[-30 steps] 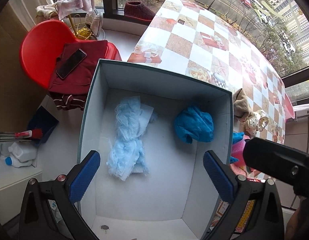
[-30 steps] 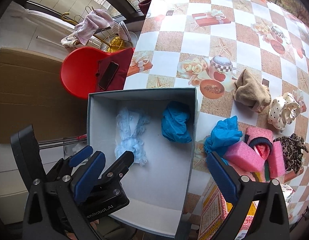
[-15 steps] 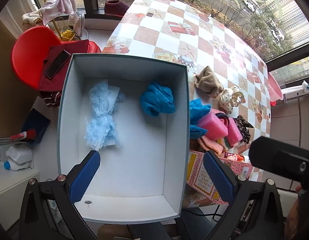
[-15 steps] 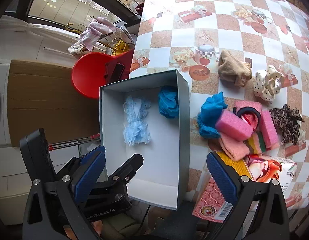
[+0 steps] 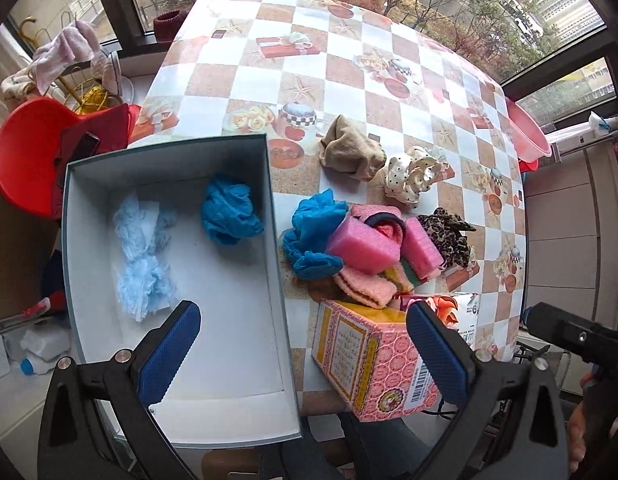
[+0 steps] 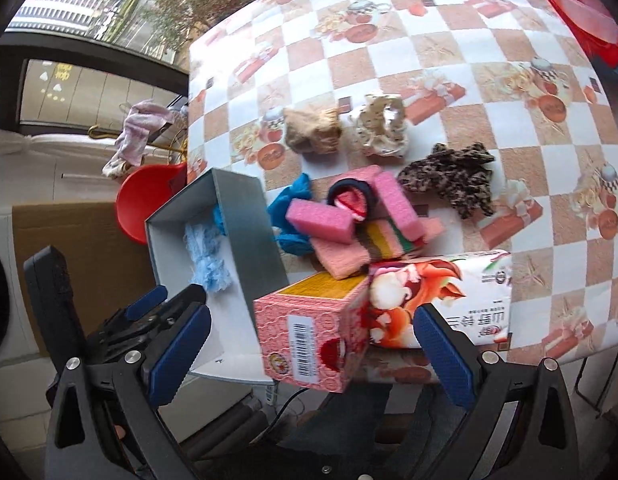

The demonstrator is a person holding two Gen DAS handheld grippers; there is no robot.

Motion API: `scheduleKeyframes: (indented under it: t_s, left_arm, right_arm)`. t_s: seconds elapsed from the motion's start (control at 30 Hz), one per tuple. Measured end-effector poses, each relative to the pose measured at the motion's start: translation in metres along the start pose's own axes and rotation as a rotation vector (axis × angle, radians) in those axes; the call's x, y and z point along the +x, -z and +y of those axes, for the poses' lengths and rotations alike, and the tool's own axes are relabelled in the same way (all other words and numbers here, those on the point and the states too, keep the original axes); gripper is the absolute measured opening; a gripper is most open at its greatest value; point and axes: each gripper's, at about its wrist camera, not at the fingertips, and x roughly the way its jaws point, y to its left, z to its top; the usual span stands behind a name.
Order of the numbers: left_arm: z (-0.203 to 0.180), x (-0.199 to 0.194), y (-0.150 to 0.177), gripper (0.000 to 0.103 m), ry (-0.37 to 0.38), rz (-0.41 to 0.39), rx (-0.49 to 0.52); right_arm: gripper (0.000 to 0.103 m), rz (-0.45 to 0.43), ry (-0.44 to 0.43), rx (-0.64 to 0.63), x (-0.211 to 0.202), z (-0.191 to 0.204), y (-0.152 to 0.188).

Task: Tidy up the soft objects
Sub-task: 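Move both tools back toward the pile on the table, then grasp the beige knit sock with the left gripper while the right grasps the leopard scrunchie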

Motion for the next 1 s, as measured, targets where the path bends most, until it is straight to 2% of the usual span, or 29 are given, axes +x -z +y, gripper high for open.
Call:
scheduleKeyframes:
  t_s: [0.2,0.47,0.77,0.87,1.0]
  left_arm:
    - [-0.03,0.013,-0.032,0.103,-0.022,0.022,0.037]
    - [-0.061,0.052,-0.072,0.103,-0.046,0.098,0.059]
    - [-0.061,0.104,-0.114,0.103,-0.081,0.17,-0.015]
    - [-0.057,0.122,-0.126,0.103,-0.092,0.182,-0.054]
    - [-0.06,0.144,-0.134,0.103,-0.119,0.184,-0.058]
  right_arm:
    - [0.102,-0.034,0.026,0.13,-0.011,-0.053,-0.008]
    - [0.102,-0.017,0.076,0.235,-0.003,-0.11,-0.022]
    - [0.102,0.049,0.105,0.274,0.033,-0.137,-0.051]
    - [0.102,0.056,0.097,0.284,0.047,-0.142,-0.063]
    - [0.102,0.037,0.072,0.294,0.061,-0.146,-0.078]
